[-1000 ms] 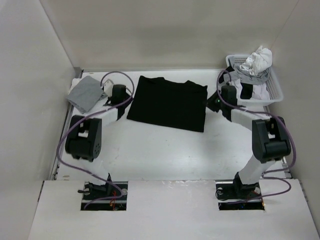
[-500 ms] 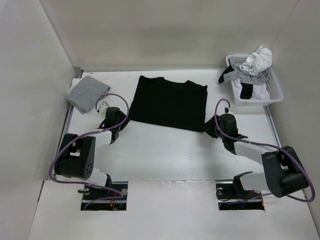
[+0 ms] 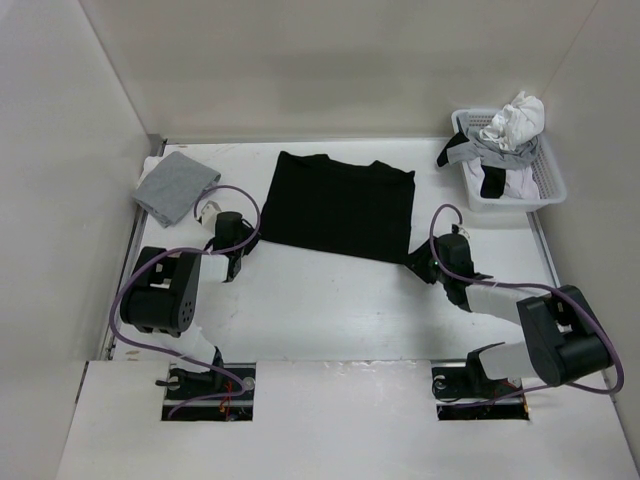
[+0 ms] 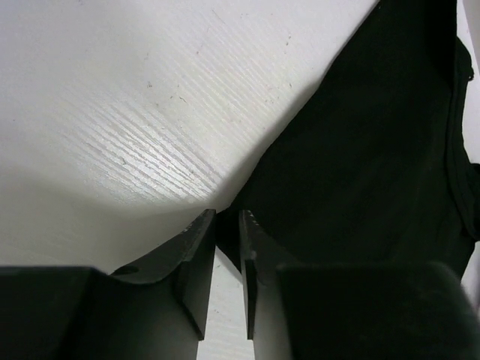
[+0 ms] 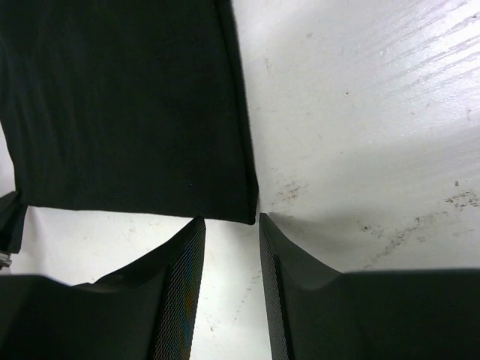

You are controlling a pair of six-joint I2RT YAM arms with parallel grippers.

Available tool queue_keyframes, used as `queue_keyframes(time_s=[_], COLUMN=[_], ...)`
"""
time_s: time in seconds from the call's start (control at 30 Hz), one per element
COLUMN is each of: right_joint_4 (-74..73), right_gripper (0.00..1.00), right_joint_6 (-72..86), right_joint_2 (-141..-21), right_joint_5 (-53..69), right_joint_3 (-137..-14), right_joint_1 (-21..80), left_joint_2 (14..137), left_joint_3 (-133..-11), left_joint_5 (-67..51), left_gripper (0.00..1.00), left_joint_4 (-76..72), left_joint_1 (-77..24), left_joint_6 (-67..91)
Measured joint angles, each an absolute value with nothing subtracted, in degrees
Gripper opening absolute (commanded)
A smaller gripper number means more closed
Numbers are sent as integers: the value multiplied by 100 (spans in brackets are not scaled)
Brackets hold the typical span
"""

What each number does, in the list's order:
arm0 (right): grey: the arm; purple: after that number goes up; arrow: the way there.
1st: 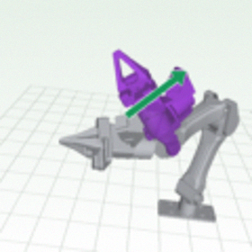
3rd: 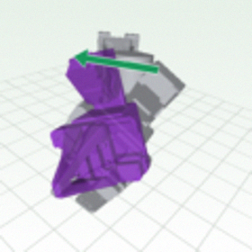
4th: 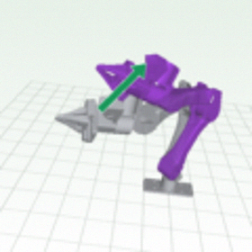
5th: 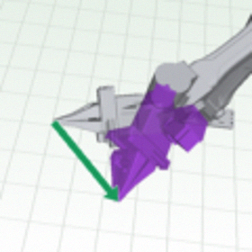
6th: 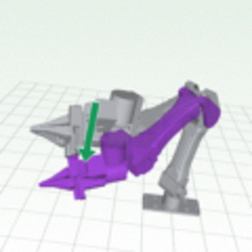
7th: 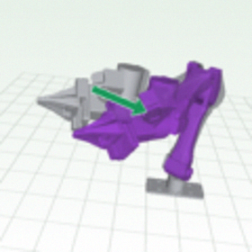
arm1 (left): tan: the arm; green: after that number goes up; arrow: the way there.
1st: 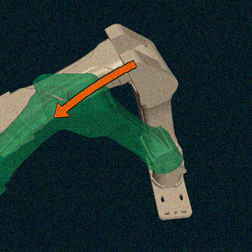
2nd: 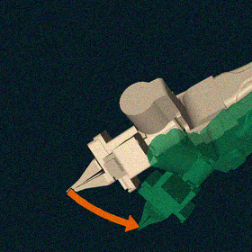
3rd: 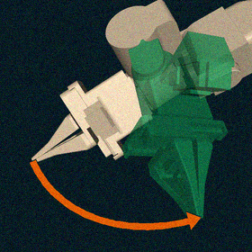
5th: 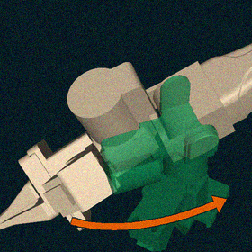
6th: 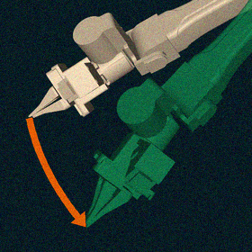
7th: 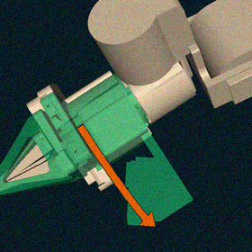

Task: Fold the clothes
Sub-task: Fold the tank top

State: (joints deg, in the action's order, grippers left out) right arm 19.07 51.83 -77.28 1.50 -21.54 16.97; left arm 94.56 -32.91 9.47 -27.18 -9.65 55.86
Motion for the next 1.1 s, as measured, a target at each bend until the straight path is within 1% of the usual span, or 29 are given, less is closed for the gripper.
queue_keyframes(time_s=[0.17,0.33,0.4,0.47,0.53,0.57,0.63,0.73,0.83,0.93,1.03,1.1], right_joint_4=[1935,2104,2233,2320,2353,2359,2368,2255,1809,1026,104,-449], right_gripper=[39,39,32,22,7,4,1,0,0,0,0,0], right_joint_6=[5356,5511,5566,5607,5655,5669,5693,5677,5568,5330,5028,4847], right_joint_2=[-7697,-7813,-7922,-8060,-8211,-8267,-8309,-8027,-6925,-5282,-3905,-3299], right_joint_5=[-5,-54,-49,-43,-45,-45,-47,-89,-183,-408,-760,-996], right_joint_3=[-2062,-2062,-2073,-2112,-2182,-2209,-2228,-2220,-2209,-2412,-3022,-3544], right_joint_1=[1697,1697,1697,1699,1721,1741,1785,1929,2204,2596,3044,3343], left_joint_2=[9511,9539,9544,9555,9566,9570,9568,9336,8230,6355,4495,3590], left_joint_3=[-3308,-3312,-3312,-3312,-3312,-3312,-3308,-3186,-2926,-2934,-3369,-3852], left_joint_5=[972,987,985,985,982,980,974,906,731,657,690,720], left_gripper=[6,3,3,3,1,0,0,0,0,0,0,0], left_joint_4=[-2720,-2746,-2749,-2764,-2783,-2799,-2812,-2722,-2163,-1466,-729,-281], left_joint_1=[-965,-965,-965,-965,-965,-965,-965,-961,-891,-757,-744,-768], left_joint_6=[5629,5704,5725,5747,5754,5758,5760,5767,5795,5782,5653,5509])
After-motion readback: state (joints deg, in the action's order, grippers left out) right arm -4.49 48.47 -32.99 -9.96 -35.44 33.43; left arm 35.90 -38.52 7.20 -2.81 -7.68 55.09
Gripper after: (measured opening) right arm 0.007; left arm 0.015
